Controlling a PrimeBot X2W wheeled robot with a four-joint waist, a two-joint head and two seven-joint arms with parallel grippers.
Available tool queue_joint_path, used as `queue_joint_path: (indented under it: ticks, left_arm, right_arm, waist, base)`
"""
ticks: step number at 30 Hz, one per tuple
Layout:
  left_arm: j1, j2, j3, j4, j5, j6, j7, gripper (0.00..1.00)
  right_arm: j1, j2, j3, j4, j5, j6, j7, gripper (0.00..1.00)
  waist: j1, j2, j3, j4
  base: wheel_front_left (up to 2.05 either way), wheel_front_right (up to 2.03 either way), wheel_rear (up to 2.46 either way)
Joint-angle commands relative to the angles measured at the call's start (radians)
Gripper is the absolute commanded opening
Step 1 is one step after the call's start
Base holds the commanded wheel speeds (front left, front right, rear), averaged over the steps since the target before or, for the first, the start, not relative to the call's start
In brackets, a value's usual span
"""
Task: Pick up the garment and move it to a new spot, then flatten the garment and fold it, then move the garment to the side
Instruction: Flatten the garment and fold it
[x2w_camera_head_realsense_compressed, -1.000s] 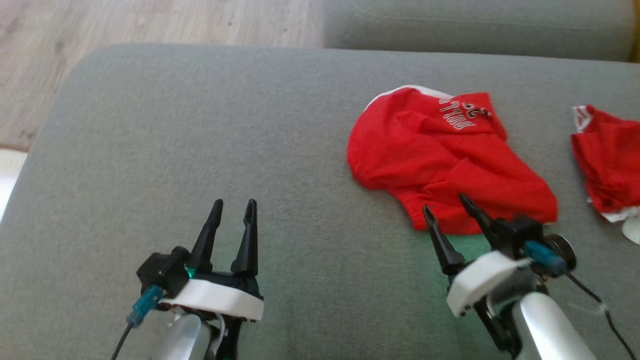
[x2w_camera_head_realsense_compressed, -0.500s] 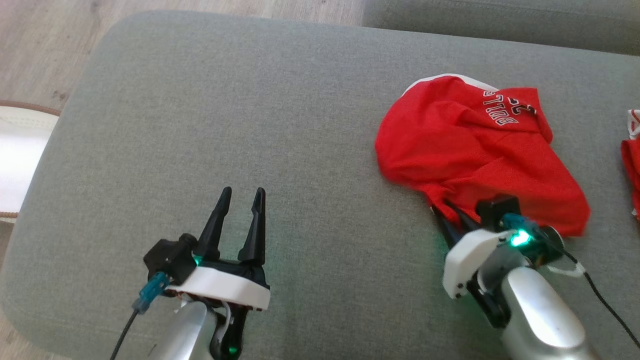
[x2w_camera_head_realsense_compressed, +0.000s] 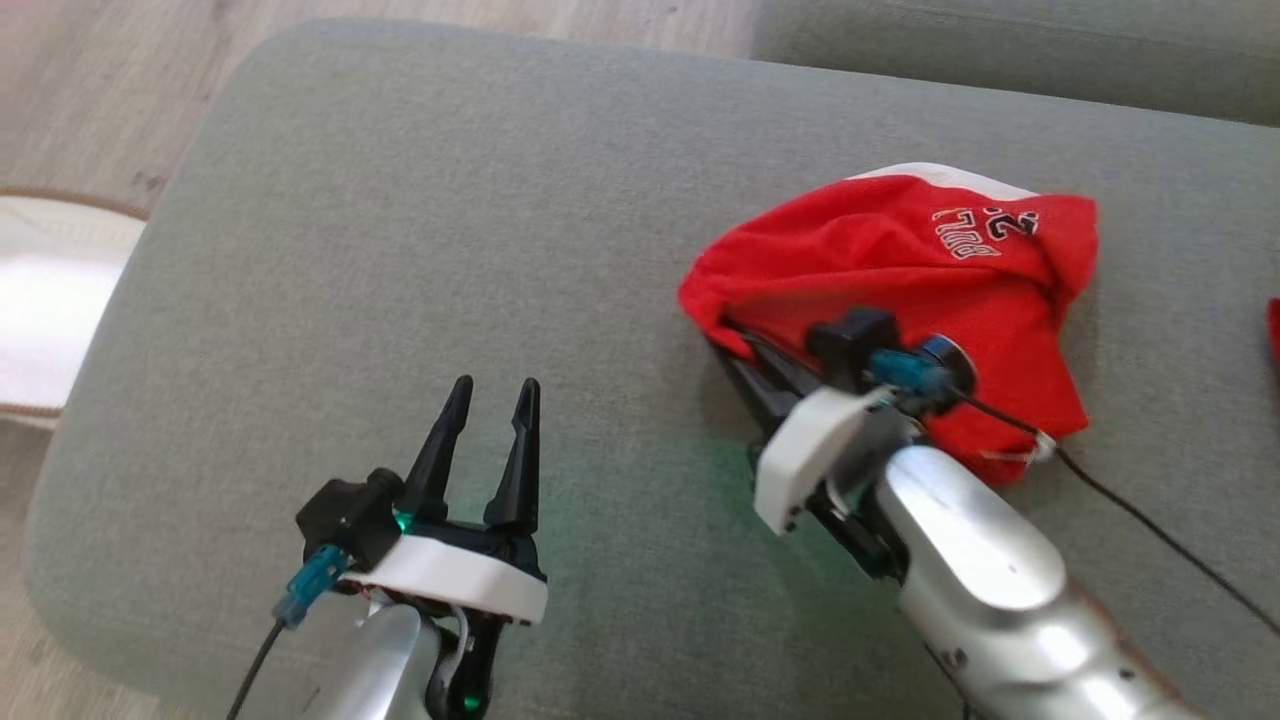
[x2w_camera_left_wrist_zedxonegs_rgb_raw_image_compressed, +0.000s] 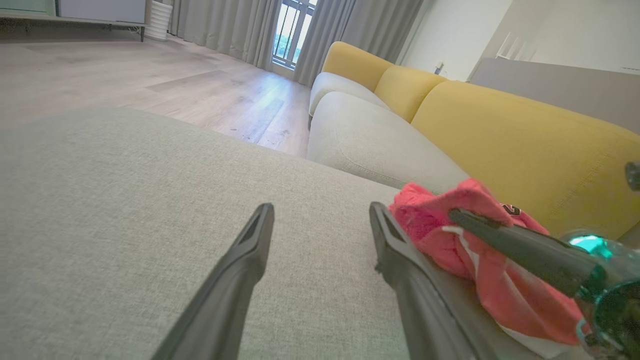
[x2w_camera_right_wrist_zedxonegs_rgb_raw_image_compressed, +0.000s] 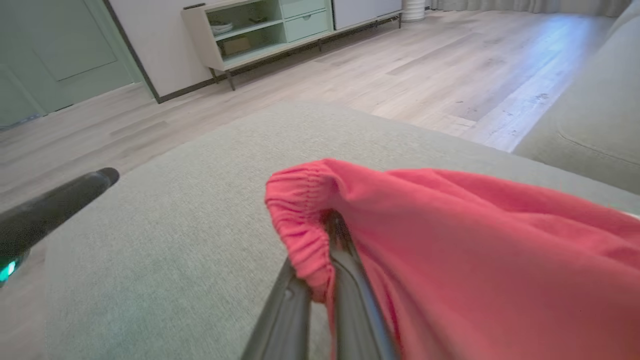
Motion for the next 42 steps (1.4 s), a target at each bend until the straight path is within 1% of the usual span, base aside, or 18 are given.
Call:
queue_joint_path:
  ticks: [1,5,7,8,11,15,20,23,24,28,31,32,33,35,38,42]
  left_arm:
    - [-0.038,0.003,0.027,-0.031,-0.002,-0.006,-0.01,1.0]
    - [-0.042,0.002,0.019,-0.03,-0.008,-0.006,-0.01,1.0]
    - [-0.043,0.001,0.016,-0.028,-0.01,-0.006,-0.01,1.0]
    - [-0.043,0.001,0.013,-0.025,-0.011,-0.006,-0.01,1.0]
    - [-0.043,0.0,0.007,-0.019,-0.015,-0.006,-0.01,1.0]
    - [-0.041,0.0,0.022,-0.016,-0.016,-0.006,-0.01,1.0]
    - [-0.033,0.002,0.057,-0.026,0.0,-0.006,-0.01,1.0]
    - [-0.028,0.005,0.071,-0.04,0.009,-0.006,-0.01,1.0]
    - [-0.028,0.005,0.071,-0.04,0.009,-0.006,-0.01,1.0]
    - [-0.017,0.007,0.083,-0.063,0.017,-0.006,-0.01,1.0]
    - [-0.005,0.007,0.084,-0.079,0.02,-0.006,-0.01,1.0]
    - [0.0,0.008,0.084,-0.083,0.021,-0.006,-0.01,1.0]
    - [0.01,0.008,0.086,-0.09,0.023,-0.006,-0.01,1.0]
    - [0.02,0.008,0.089,-0.096,0.025,-0.006,-0.01,1.0]
    - [0.031,0.009,0.087,-0.1,0.028,-0.006,-0.01,1.0]
    - [0.034,0.01,0.081,-0.102,0.029,-0.006,-0.01,1.0]
  right_arm:
    - [-0.04,0.023,0.034,-0.017,0.012,-0.001,-0.005,0.0]
    - [-0.112,0.027,0.119,0.05,0.037,-0.001,-0.01,0.0]
    - [-0.14,0.029,0.154,0.088,0.068,-0.001,-0.016,0.0]
    - [-0.154,0.029,0.172,0.109,0.079,-0.001,-0.018,1.0]
    - [-0.189,0.029,0.215,0.164,0.107,-0.001,-0.03,1.0]
    - [-0.217,0.029,0.223,0.202,0.149,-0.001,-0.077,1.0]
    - [-0.227,0.026,0.168,0.246,0.15,-0.001,-0.164,1.0]
    - [-0.208,-0.005,0.117,0.241,0.149,-0.001,-0.209,1.0]
    - [-0.208,-0.005,0.117,0.241,0.149,-0.001,-0.209,1.0]
    - [-0.15,-0.066,0.027,0.209,0.127,-0.001,-0.244,1.0]
    - [-0.082,-0.102,-0.061,0.171,0.098,-0.001,-0.256,1.0]
    - [-0.057,-0.111,-0.093,0.157,0.084,-0.001,-0.258,1.0]
    - [0.002,-0.114,-0.166,0.123,0.063,-0.001,-0.262,1.0]
    - [0.064,-0.109,-0.227,0.087,0.034,-0.001,-0.263,1.0]
    - [0.154,-0.084,-0.31,0.035,0.001,-0.001,-0.259,1.0]
    - [0.238,-0.046,-0.39,-0.033,-0.042,-0.001,-0.231,1.0]
  waist:
    - [0.0,0.0,0.007,0.013]
    - [0.0,0.0,0.021,0.045]
    - [0.0,0.0,0.024,0.06]
    - [0.0,0.0,0.025,0.069]
    - [0.0,0.0,0.025,0.082]
    - [0.0,0.0,0.018,0.071]
    - [0.0,0.0,-0.008,0.016]
    - [0.0,0.0,-0.028,-0.023]
    - [0.0,0.0,-0.028,-0.023]
    - [0.0,0.0,-0.053,-0.072]
    - [0.0,0.0,-0.07,-0.102]
    - [0.0,0.0,-0.076,-0.111]
    - [0.0,0.0,-0.084,-0.127]
    - [0.0,0.0,-0.089,-0.14]
    - [0.0,0.0,-0.089,-0.153]
    - [0.0,0.0,-0.084,-0.161]
  base:
    - [0.0,0.0,0.0]
    - [0.0,0.0,0.0]
    - [0.0,0.0,0.0]
    - [0.0,0.0,0.0]
    - [0.0,0.0,0.0]
    - [0.0,0.0,0.0]
    - [0.0,0.0,0.0]
    - [0.0,0.0,0.0]
    - [0.0,0.0,0.0]
    - [0.0,0.0,0.0]
    - [0.0,0.0,0.0]
    - [0.0,0.0,0.0]
    - [0.0,0.0,0.0]
    - [0.0,0.0,0.0]
    - [0.0,0.0,0.0]
    - [0.0,0.0,0.0]
